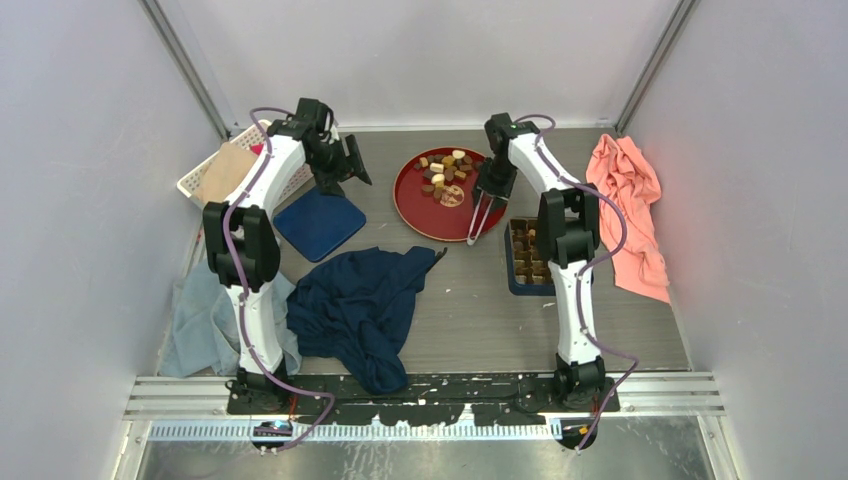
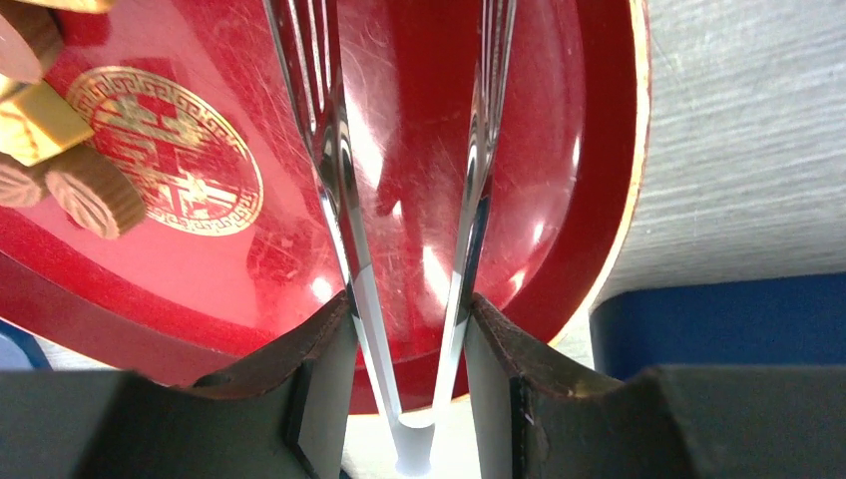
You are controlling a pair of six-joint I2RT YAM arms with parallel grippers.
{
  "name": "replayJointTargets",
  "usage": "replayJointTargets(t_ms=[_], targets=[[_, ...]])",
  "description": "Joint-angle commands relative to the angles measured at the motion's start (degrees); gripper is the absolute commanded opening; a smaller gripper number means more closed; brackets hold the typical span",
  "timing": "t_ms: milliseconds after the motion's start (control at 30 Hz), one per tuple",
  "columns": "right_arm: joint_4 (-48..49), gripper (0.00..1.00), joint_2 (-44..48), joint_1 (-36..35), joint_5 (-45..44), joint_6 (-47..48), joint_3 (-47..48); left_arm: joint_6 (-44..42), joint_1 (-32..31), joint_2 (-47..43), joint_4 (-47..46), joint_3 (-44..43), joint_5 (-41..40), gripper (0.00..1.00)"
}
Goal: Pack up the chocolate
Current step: Pick up the fake chocolate from the plate.
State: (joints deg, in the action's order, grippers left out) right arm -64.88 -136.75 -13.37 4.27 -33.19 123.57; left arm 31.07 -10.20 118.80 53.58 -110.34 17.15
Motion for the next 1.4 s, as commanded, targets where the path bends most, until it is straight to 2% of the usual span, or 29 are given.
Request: replayJointTargets(t_ms=[0, 500, 833, 1367], targets=[[-0.4, 0.47, 7.1, 0.2, 1.5, -0.1, -2.0, 0.1, 0.5, -0.7, -1.4, -2.1, 0.4, 0.74], [-1.1, 0.49, 5.3, 0.8, 1.9, 1.2, -2.0, 0.3, 0.6, -1.7, -2.1, -0.4, 0.2, 0.74], [-3.7, 0.49, 0.4, 1.3, 1.6, 2.9, 5.0, 0.1, 0.8, -2.3, -2.1, 0.3, 0.4, 0.74], [-3.9, 0.46, 1.4, 0.0, 4.6, 3.6, 2.8, 0.2, 1.1, -3.2, -2.6, 1.8, 1.0, 0.74]])
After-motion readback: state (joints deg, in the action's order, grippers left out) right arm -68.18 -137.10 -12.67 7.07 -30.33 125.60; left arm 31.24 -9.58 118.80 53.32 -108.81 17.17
